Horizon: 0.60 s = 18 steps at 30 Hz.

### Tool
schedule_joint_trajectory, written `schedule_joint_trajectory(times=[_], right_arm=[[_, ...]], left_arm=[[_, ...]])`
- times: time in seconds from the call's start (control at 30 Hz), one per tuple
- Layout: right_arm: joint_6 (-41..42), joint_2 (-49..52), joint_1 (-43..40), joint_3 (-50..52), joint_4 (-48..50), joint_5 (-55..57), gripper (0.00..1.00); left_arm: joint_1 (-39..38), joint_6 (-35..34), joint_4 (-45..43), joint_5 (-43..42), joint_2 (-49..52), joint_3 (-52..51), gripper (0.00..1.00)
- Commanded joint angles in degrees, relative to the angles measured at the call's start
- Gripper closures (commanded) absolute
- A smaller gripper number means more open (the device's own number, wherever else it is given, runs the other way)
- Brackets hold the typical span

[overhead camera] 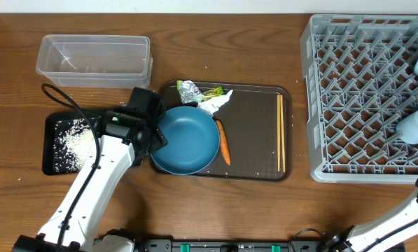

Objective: Sort waste into correct bins and load items into the dishwasher rack
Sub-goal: 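Lift the light-blue bowl and carry it right to the dish rack, then lower the light-blue bowl upright into the dish rack slots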

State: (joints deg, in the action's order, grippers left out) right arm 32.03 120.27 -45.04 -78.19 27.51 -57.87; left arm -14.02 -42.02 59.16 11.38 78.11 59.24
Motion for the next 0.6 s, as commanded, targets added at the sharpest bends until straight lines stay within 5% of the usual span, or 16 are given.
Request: schedule_joint_trajectory(times=[0.0,0.33,0.57], right_arm=[[1.0,0.5,-1.2,-0.1,-0.7,0.6,0.93],[12.9,0.5,-0.2,-0.1,3.7,0.2,0.99],[13.4,0.5,3.9,-0.1,5.6,-0.9,0.97]], left_arm=[[0.2,-0.5,0.3,1.1,-0.7,1.1,0.02],[0.2,-0.5,0.3,1.1,-0.7,1.1,0.02],[0.2,-0.5,0.3,1.1,-0.7,1.1,0.02]])
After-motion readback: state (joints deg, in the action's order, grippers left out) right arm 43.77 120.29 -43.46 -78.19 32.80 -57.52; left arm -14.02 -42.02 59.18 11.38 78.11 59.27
